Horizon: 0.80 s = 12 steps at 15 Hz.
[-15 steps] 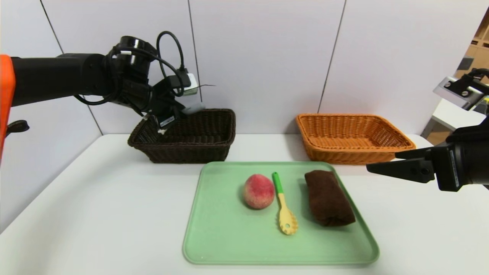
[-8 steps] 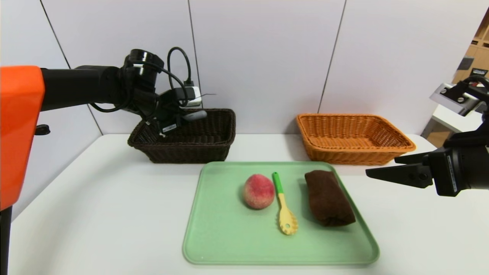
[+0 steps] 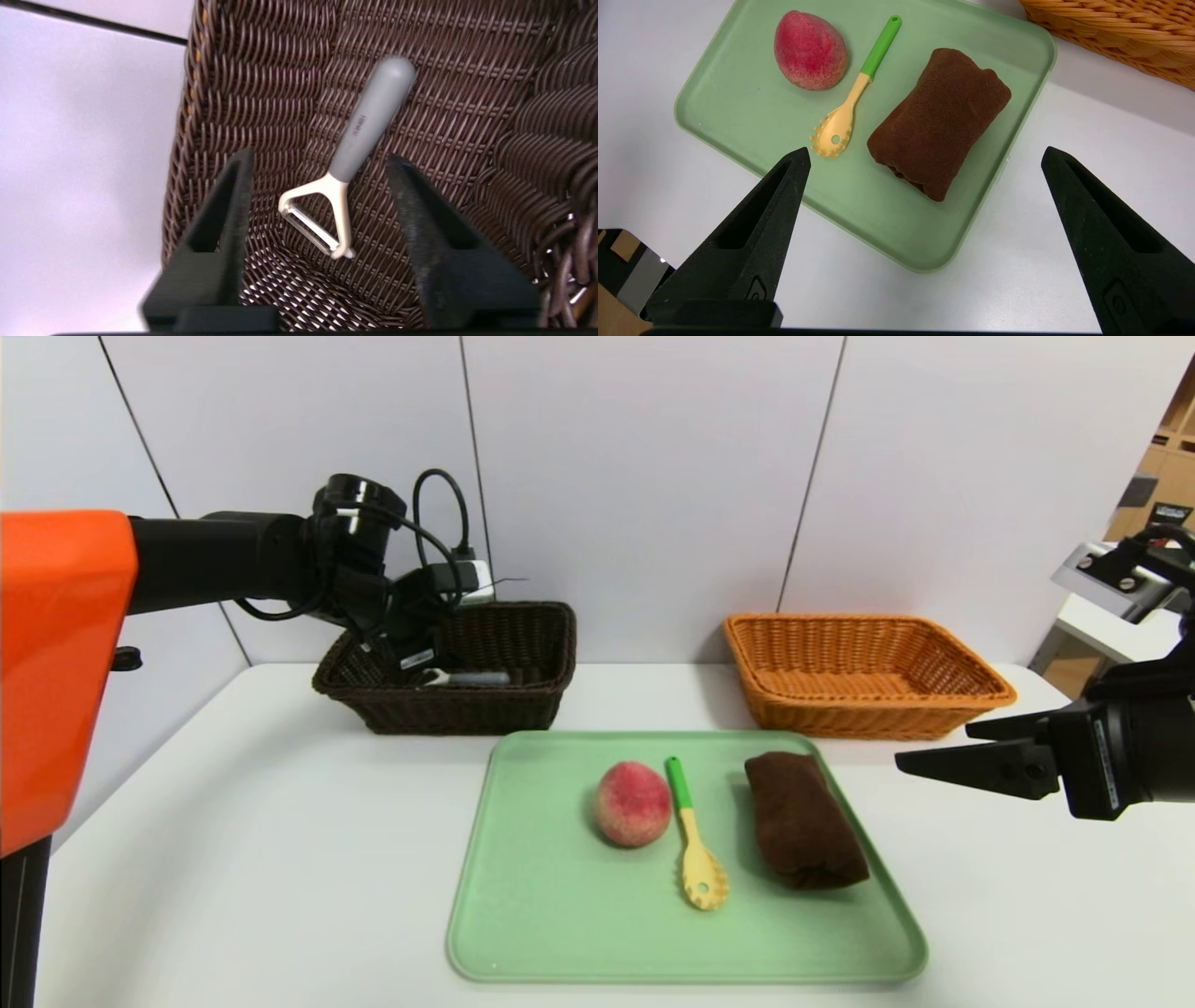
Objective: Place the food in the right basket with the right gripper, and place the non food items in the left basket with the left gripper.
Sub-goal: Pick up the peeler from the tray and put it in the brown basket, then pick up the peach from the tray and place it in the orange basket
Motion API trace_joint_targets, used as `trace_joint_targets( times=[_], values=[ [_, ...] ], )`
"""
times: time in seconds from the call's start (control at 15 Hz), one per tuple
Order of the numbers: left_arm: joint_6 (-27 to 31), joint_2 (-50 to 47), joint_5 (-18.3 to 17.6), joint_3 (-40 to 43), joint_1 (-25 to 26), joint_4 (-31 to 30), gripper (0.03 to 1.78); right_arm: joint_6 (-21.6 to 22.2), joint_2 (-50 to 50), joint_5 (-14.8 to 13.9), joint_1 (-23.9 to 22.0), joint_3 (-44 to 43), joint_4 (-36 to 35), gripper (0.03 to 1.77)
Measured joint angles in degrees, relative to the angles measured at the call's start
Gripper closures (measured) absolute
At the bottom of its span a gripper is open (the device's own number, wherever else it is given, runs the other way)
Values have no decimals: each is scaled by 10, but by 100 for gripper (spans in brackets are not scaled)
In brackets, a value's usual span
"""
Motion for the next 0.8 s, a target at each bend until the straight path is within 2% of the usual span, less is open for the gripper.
trace_joint_targets(
  times=[0.13,0.27,0.53,0.67,0.8],
  values=[
    [-33,-5,-1,-3,-1,-2,57,0,-1,0,-2,2,-1,9],
    [-102,-21,-1,-4,-8,-3,47,0,-1,1,-4,4,-1,9],
    [-324,-74,3,4,-64,16,33,1,-2,1,-8,4,-1,9],
    [-443,-106,8,11,-110,51,28,1,-4,0,-10,5,0,9],
    [-549,-143,30,24,-163,74,24,1,-7,0,-16,8,0,9]
  ],
)
